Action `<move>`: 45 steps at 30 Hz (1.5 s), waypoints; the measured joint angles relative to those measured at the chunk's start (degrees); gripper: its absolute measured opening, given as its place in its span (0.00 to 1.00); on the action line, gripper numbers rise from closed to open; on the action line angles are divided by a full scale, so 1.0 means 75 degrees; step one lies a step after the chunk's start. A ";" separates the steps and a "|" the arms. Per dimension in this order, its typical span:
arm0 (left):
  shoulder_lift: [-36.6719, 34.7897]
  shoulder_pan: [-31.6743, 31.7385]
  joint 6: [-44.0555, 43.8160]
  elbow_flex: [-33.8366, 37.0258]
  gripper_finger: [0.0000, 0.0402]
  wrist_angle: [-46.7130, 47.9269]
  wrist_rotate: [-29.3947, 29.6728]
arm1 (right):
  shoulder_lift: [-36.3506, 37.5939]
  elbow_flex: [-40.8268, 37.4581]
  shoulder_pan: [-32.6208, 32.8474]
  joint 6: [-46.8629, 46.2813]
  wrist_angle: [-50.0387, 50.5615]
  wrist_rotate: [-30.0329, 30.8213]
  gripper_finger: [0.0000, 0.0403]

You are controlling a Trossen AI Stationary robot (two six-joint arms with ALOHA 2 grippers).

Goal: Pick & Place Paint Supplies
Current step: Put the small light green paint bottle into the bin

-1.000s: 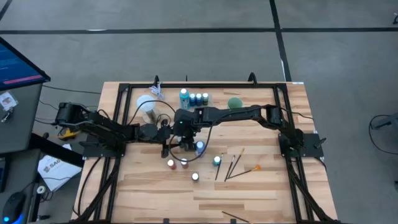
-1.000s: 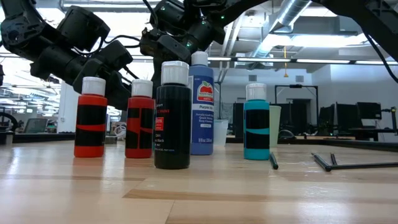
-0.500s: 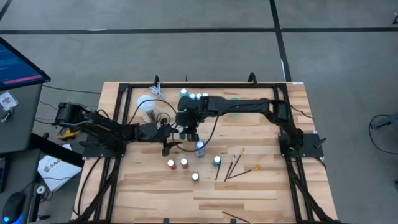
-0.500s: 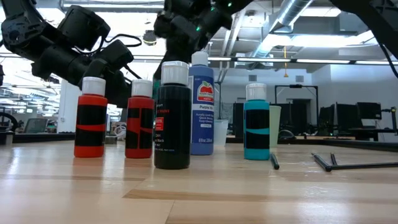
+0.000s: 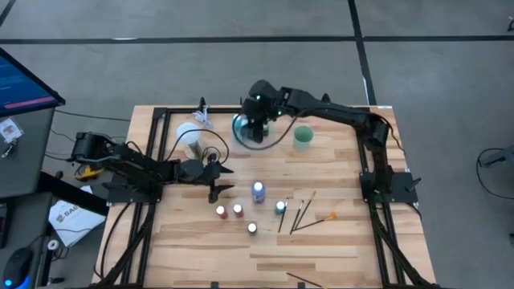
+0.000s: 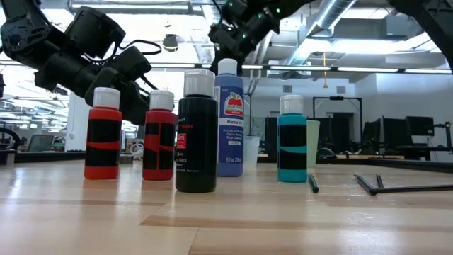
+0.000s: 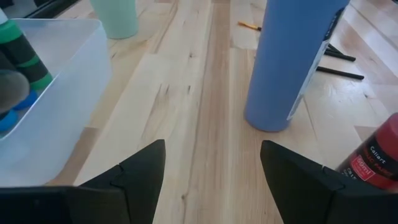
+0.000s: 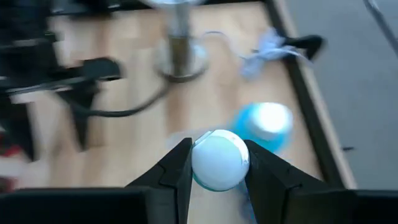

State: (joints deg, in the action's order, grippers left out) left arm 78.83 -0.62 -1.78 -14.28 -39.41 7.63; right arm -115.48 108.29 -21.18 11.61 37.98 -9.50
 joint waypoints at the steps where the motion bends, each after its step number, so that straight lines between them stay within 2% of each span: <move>1: 0.0000 0.0000 0.0000 0.0000 0.62 -0.0001 0.0005 | -0.0006 -0.0074 -0.0047 -0.0056 -0.0177 0.0098 0.28; 7: 0.0000 0.0000 0.0000 0.0000 0.62 -0.0010 0.0013 | -0.0442 -0.0089 0.0001 -0.0330 -0.0584 0.0212 0.28; 21: 0.0000 0.0000 -0.0001 0.0000 0.62 -0.0016 0.0043 | -0.1083 -0.0113 0.0122 -0.0751 -0.0482 0.0281 0.28; 23: 0.0000 0.0000 -0.0003 0.0000 0.62 -0.0016 0.0043 | -0.1237 -0.0073 0.0202 -0.0768 -0.0815 0.0284 0.28; 34: 0.0000 0.0000 -0.0027 0.0000 0.62 -0.0022 0.0040 | -0.1405 -0.0094 0.0260 -0.1094 -0.0944 0.0291 0.28; 45: 0.0000 0.0000 -0.0029 0.0000 0.62 -0.0057 0.0034 | -0.1658 -0.0087 0.0264 -0.1469 -0.1180 0.0629 0.28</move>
State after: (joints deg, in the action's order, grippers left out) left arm 78.83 -0.62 -2.00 -14.28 -39.84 7.88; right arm -127.91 107.64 -19.20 0.60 29.13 -4.79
